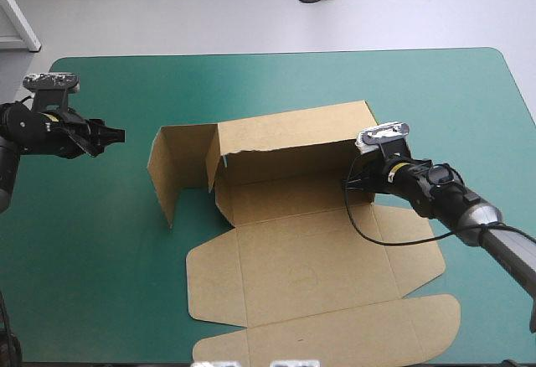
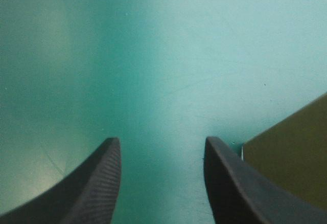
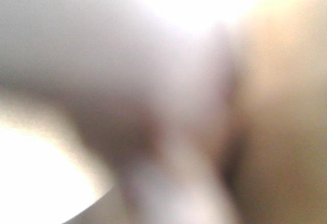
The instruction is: Fold the box
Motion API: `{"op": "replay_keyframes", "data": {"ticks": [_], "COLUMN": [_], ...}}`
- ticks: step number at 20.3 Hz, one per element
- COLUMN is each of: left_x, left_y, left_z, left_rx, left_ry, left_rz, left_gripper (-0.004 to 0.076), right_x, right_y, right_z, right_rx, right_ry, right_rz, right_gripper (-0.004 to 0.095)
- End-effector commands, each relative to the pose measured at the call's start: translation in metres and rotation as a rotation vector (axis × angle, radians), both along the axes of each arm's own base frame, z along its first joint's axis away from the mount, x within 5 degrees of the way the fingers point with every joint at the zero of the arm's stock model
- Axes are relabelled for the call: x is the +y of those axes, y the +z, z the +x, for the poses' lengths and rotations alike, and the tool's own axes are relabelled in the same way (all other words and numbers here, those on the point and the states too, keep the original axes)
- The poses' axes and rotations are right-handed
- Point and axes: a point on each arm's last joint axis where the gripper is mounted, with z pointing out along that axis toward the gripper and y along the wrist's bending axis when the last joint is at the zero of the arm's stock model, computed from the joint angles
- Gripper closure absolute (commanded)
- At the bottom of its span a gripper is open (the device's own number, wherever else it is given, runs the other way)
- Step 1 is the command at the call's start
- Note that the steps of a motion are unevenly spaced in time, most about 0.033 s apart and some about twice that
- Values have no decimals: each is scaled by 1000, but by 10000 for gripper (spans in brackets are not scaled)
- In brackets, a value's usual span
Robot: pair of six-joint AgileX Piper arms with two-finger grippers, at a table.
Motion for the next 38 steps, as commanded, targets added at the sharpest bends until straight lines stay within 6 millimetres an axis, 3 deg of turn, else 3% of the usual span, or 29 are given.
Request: {"op": "replay_keyframes", "data": {"ticks": [1,9,16,21,23,24,25,26,27,29,32,38], "left_x": [-1,-2,-4,-6,-6,-6,-7,-7,-7,-8,-8,-7], "left_y": [18,18,18,18,18,17,16,15,13,13,13,13], "left_z": [-3,-4,-3,-3,-4,-5,-6,-8,-9,-9,-9,-9], "left_rx": [-103,-94,-98,-98,-88,-73,-56,-39,-18,-12,-12,-16], "left_ry": [5,3,1,-2,-4,-7,-21,-34,-39,-40,-40,-39], "left_rz": [1,0,-28,-56,-57,-59,-52,-46,-49,-50,-50,-49], "left_gripper": [360,360,360,360,360,360,360,360,360,362,362,399], "right_x": [-1,0,0,9,15,21,26,29,32,30,28,25], "right_y": [46,103,131,129,122,109,101,95,94,106,117,119], "right_z": [3,0,1,22,37,54,67,76,85,89,82,67], "right_rx": [-41,67,184,292,323,361,362,346,291,223,255,337], "right_ry": [-14,-22,-56,-73,-79,-84,-85,-85,-80,-78,-60,-26], "right_rz": [26,14,7,-4,-7,-14,-14,-7,12,-9,-45,-68], "right_gripper": [926,926,927,927,927,926,900,813,601,358,351,352]}}
